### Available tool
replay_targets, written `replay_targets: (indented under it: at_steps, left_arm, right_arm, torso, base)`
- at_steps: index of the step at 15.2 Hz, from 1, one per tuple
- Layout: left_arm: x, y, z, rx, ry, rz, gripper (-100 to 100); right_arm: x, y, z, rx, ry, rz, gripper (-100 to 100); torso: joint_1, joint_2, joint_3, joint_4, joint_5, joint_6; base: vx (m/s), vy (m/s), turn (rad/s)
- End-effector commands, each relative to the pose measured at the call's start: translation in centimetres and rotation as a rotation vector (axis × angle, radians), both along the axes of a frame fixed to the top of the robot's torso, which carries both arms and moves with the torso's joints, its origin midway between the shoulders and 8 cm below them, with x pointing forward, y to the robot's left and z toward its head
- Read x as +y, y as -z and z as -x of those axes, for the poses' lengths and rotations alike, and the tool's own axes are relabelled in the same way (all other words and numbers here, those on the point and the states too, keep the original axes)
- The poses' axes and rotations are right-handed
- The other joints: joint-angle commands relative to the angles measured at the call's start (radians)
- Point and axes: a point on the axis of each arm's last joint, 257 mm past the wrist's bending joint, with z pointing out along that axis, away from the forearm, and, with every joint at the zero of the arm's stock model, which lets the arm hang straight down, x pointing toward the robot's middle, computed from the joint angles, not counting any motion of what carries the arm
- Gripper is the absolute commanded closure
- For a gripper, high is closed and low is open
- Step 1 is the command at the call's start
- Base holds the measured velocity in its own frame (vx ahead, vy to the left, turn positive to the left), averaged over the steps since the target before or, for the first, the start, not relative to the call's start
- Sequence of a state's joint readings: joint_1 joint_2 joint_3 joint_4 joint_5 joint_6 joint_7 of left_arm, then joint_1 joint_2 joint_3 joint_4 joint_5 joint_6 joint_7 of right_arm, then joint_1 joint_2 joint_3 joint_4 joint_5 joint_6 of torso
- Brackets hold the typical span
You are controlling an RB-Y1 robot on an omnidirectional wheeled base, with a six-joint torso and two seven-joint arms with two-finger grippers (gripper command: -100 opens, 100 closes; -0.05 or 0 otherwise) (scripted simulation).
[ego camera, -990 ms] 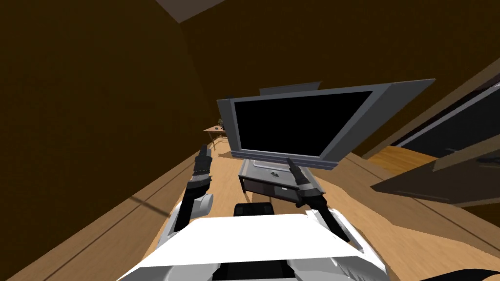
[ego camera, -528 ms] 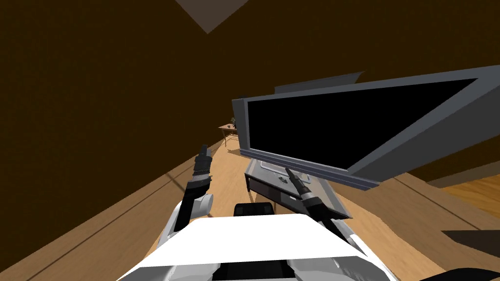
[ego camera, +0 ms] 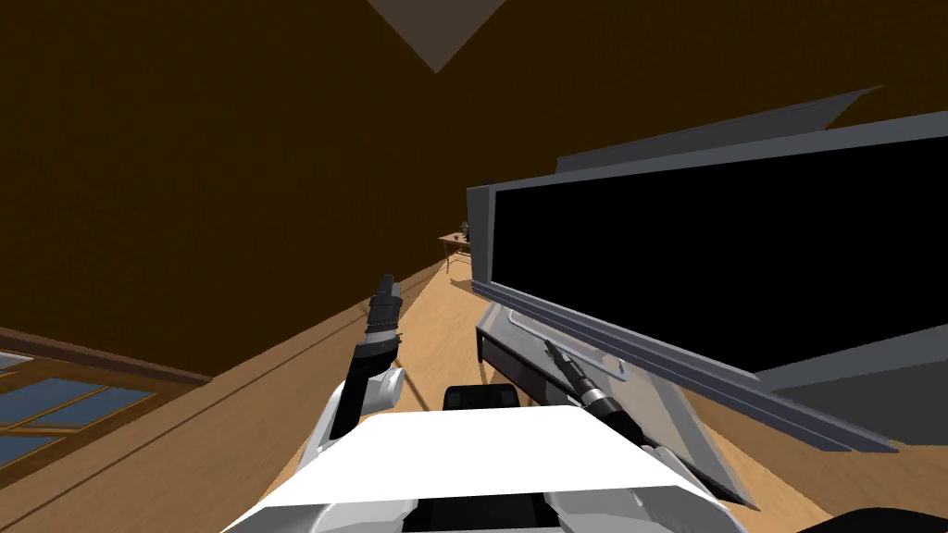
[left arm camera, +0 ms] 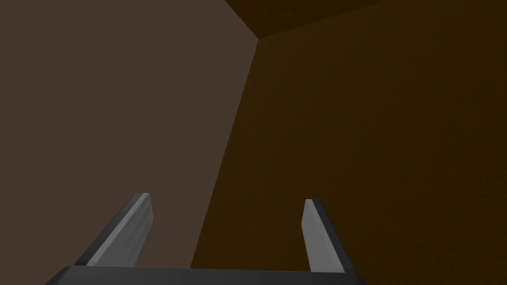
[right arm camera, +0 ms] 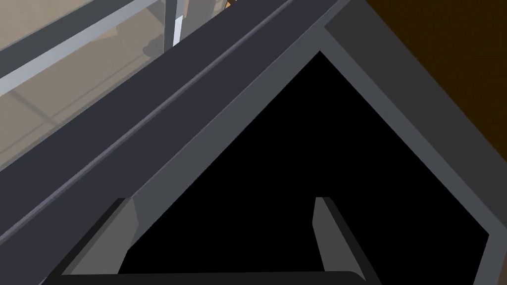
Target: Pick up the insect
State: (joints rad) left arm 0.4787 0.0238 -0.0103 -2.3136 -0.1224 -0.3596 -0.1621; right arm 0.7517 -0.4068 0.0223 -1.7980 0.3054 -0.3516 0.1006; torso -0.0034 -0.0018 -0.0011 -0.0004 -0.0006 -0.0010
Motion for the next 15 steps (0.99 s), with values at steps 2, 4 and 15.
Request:
replay_targets:
  at_steps: [2, 4, 15]
  left_arm:
    - [0.0, 0.0, 0.0, 0.0, 0.0, 0.0, 0]
    - [0.0, 0.0, 0.0, 0.0, 0.0, 0.0, 0]
    - [0.0, 0.0, 0.0, 0.0, 0.0, 0.0, 0]
  right_arm:
    - [-1.1, 4.4, 3.6, 0.126, 0.009, 0.04, -100]
    - [-1.8, 6.7, 5.8, 0.194, 0.012, 0.062, -100]
    - [-4.7, 15.3, 18.0, 0.509, 0.016, 0.155, -100]
  torso:
    - [0.0, 0.0, 0.0, 0.0, 0.0, 0.0]
    - [0.0, 0.002, 0.001, 0.0, 0.0, 0.0]
    - [-0.001, -0.001, -0.001, 0.0, 0.0, 0.0]
  base:
    - [-0.018, -0.04, 0.413]
    - [-0.03, -0.039, 0.381]
    - [-0.001, -0.036, 0.405]
